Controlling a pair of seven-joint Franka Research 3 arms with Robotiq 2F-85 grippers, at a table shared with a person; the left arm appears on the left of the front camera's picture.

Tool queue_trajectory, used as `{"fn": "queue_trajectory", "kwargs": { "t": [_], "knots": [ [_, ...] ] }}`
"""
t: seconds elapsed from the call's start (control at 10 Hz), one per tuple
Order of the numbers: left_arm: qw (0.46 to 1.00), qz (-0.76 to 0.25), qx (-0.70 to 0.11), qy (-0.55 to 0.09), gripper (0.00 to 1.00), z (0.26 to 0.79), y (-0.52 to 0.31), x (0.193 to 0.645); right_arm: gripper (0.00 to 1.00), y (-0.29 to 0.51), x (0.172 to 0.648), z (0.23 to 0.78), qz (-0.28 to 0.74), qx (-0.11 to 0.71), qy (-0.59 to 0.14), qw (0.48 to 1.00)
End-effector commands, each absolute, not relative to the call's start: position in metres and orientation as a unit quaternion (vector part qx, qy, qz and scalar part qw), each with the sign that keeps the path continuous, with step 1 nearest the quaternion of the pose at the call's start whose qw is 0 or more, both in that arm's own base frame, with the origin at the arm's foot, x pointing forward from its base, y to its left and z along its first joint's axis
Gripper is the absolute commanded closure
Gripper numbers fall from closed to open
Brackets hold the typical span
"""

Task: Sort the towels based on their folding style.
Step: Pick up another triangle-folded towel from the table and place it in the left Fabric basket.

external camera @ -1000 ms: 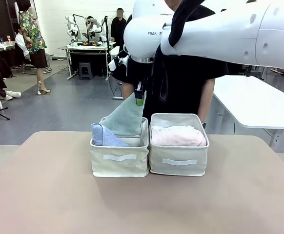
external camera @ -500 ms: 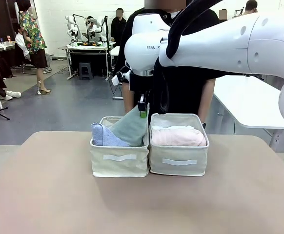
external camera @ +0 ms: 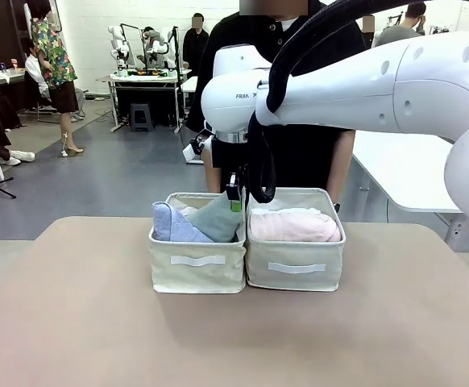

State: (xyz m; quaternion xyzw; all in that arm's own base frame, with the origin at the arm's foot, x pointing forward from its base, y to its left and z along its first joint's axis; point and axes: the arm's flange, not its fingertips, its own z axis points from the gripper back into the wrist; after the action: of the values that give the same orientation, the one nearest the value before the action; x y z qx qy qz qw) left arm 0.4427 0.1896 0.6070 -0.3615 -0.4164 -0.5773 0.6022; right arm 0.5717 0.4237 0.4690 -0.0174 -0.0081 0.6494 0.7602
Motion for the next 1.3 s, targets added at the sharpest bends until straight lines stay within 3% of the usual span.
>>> {"fn": "queue_trajectory", "kwargs": {
  "t": [0.0,1.1,1.2],
  "knots": [
    [0.593,-0.582,-0.360,-0.424,0.00,0.607,0.190,0.440,0.86,0.434,0.578,0.472,0.658,-0.015,0.001,0.753],
    [0.593,-0.582,-0.360,-0.424,0.00,0.607,0.190,0.440,0.86,0.456,0.581,0.457,0.660,0.015,-0.001,0.751],
    [0.593,-0.582,-0.360,-0.424,0.00,0.607,0.190,0.440,0.67,0.456,0.581,0.456,0.661,0.017,-0.001,0.750]
  ]
}}
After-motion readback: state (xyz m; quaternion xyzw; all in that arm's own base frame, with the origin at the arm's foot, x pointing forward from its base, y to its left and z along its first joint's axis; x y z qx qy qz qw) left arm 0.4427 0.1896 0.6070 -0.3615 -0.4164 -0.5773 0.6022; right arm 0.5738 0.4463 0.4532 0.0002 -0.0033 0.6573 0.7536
